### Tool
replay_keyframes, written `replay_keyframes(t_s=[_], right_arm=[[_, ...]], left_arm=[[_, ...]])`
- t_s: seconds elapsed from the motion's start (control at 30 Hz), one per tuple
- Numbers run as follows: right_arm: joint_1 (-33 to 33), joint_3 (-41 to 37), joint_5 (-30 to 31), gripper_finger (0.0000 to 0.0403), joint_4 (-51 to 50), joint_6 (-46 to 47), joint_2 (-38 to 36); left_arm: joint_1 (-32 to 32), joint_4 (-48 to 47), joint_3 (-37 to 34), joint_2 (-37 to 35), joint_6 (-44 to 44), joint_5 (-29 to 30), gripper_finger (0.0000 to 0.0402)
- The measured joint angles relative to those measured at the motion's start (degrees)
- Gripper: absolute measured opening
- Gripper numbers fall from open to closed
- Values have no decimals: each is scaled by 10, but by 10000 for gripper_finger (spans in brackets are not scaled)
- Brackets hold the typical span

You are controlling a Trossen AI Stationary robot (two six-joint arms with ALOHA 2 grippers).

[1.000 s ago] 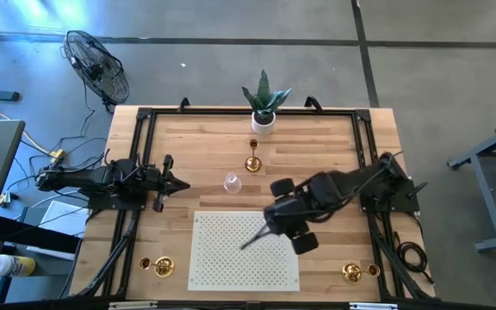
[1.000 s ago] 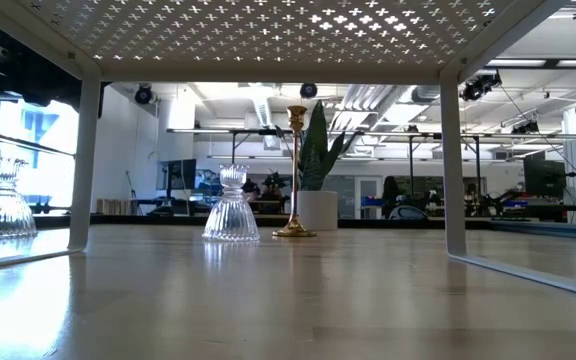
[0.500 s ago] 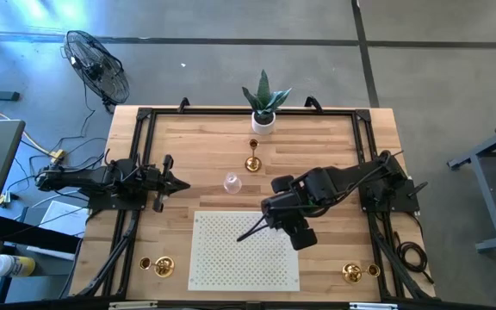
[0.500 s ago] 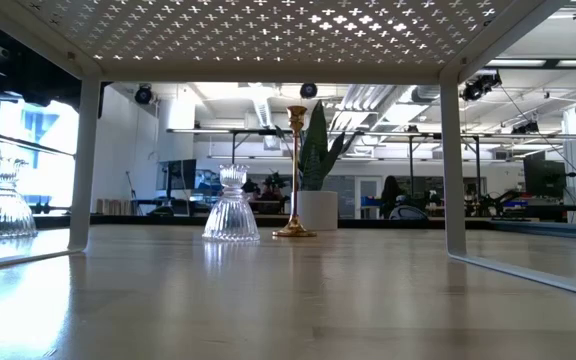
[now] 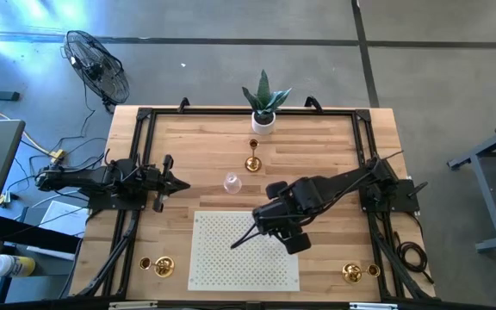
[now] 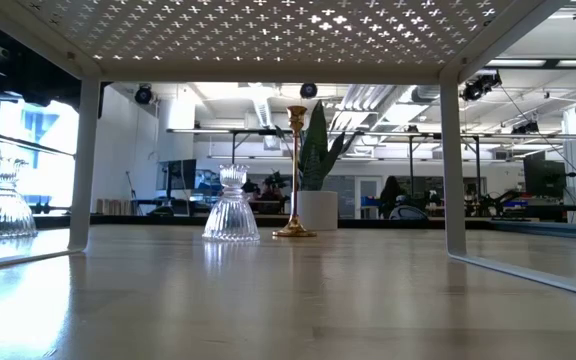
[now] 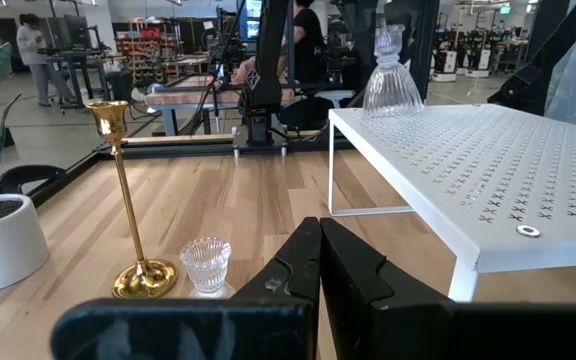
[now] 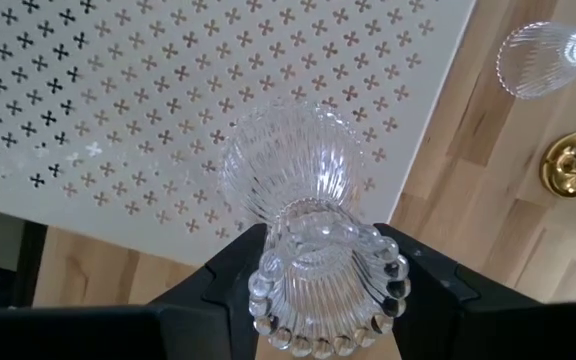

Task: Pick & Place candle stick holders
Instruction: Put the right transparent candle holder on the shelf

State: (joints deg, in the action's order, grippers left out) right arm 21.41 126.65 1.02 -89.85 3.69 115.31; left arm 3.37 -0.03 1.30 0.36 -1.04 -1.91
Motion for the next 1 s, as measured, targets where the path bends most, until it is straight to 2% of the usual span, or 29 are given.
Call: replay_keyframes(t_s=[0.5,0.73,1.0], right_arm=[[0,0,-4,155,-1,38,0],[0,0,-4,217,-2,51,0],[0,0,-21,208,-1,54,0]], left_arm=[[0,0,0,0,0,0,1],[0,0,0,0,0,0,1],[0,0,0,0,0,0,1]])
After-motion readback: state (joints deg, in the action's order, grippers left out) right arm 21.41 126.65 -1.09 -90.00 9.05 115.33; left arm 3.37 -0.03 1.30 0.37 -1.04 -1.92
